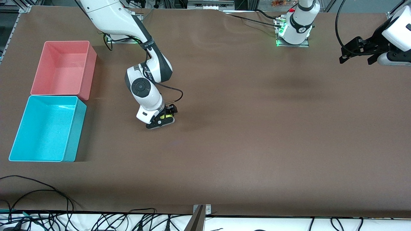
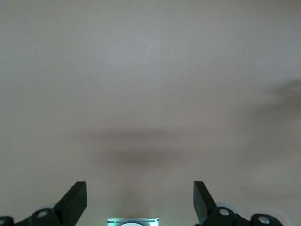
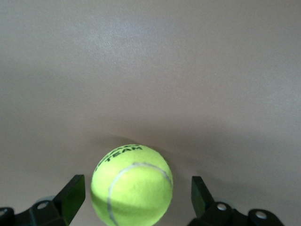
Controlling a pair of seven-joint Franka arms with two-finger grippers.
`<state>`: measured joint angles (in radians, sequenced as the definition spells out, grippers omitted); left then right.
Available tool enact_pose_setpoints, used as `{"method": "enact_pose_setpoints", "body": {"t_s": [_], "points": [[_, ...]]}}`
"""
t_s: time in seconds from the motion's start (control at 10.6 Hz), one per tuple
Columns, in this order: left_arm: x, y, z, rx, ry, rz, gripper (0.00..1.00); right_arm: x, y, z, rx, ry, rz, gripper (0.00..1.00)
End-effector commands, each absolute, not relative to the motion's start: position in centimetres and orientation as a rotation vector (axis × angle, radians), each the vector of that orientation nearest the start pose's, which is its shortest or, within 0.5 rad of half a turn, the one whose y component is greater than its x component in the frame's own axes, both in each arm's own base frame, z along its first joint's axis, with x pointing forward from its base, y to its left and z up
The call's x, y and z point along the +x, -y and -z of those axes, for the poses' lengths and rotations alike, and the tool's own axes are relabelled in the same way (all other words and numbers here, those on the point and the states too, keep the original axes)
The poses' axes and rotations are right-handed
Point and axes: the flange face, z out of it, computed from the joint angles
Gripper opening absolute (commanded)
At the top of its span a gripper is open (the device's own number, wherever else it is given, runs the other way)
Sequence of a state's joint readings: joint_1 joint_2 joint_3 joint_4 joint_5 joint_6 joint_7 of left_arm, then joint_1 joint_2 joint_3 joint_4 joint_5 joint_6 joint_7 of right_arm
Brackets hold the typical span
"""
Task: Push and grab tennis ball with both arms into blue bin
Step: 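Carry the tennis ball with the right gripper over the cyan bin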
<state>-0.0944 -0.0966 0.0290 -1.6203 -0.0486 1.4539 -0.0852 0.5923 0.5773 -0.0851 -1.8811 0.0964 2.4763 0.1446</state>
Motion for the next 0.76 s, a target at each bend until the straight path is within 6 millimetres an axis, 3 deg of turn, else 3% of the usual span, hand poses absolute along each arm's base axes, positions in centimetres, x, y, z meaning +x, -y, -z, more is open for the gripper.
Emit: {"method": "enact_pose_setpoints", "body": {"t_s": [0.0, 0.19, 0.66], "points": [[51.6, 3.2, -64.2, -3.193, 0.114, -0.121, 1.0, 55.6, -31.0, -19.3, -3.092, 0.46, 0.058, 1.0], [53.5, 0.8, -63.9, -3.192, 0.198, -0.151, 1.0, 55.9, -31.0, -19.1, -3.084, 0.457, 0.095, 0.97], [53.6, 1.7, -64.0, -3.189, 0.168, -0.159, 1.0, 55.7, -31.6, -19.3, -3.081, 0.451, 0.09, 0.94]]}}
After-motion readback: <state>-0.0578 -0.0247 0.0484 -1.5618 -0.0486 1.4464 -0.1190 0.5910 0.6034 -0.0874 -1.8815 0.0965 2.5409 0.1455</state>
